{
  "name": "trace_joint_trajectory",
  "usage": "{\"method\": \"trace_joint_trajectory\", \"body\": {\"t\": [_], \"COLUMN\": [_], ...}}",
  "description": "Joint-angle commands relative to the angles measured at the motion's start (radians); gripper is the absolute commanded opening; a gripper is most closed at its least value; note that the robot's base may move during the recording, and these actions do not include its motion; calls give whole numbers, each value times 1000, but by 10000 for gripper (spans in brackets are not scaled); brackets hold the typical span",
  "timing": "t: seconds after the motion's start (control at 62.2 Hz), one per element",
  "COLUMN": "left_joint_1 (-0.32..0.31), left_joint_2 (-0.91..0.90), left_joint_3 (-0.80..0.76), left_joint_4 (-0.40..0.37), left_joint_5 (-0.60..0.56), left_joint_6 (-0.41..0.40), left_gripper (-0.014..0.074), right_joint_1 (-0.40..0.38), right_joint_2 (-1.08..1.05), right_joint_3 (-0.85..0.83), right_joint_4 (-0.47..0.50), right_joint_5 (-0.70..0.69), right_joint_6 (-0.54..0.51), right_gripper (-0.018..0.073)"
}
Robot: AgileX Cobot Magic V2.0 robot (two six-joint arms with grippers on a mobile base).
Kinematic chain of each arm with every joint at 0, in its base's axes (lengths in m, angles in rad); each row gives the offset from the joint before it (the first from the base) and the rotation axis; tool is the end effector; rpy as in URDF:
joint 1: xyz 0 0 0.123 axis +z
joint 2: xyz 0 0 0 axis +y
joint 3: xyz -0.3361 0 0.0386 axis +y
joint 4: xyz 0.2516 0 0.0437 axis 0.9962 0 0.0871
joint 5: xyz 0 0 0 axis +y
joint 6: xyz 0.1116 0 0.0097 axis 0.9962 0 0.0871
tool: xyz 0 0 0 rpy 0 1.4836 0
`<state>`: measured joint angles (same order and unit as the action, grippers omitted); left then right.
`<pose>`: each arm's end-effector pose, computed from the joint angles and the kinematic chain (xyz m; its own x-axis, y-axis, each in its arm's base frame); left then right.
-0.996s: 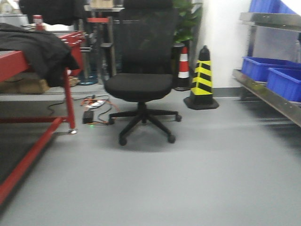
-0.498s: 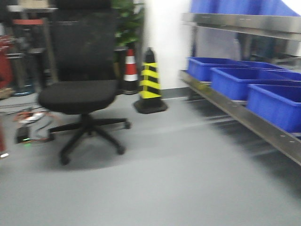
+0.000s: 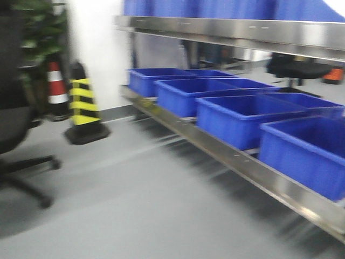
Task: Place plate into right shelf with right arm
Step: 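Turn the base toward the steel shelf rack with blue bins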
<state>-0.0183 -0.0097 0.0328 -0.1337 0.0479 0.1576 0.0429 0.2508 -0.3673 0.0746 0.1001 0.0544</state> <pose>0.0281 -0.0012 0.1980 0.0172 0.0237 -0.9996 0.0243 0.9994 0.0242 0.0402 0.0026 0.3280 0.0963 0.1325 -0.9865 -0.0632 0.9899 0.1268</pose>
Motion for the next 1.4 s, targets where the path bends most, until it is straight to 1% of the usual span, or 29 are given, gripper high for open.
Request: {"method": "trace_joint_trajectory", "body": {"t": [0.0, 1.382], "left_joint_1": [-2, -2], "left_joint_2": [-10, -10], "left_joint_3": [10, 10], "left_joint_4": [-8, -8], "left_joint_5": [-90, -90], "left_joint_6": [-7, -7], "left_gripper": [-128, -128], "right_joint_1": [-7, -7], "right_joint_2": [7, 7], "right_joint_3": [-28, -28], "right_joint_4": [7, 7], "right_joint_5": [-100, -100], "right_joint_6": [-7, -7], "right_gripper": [51, 51]}}
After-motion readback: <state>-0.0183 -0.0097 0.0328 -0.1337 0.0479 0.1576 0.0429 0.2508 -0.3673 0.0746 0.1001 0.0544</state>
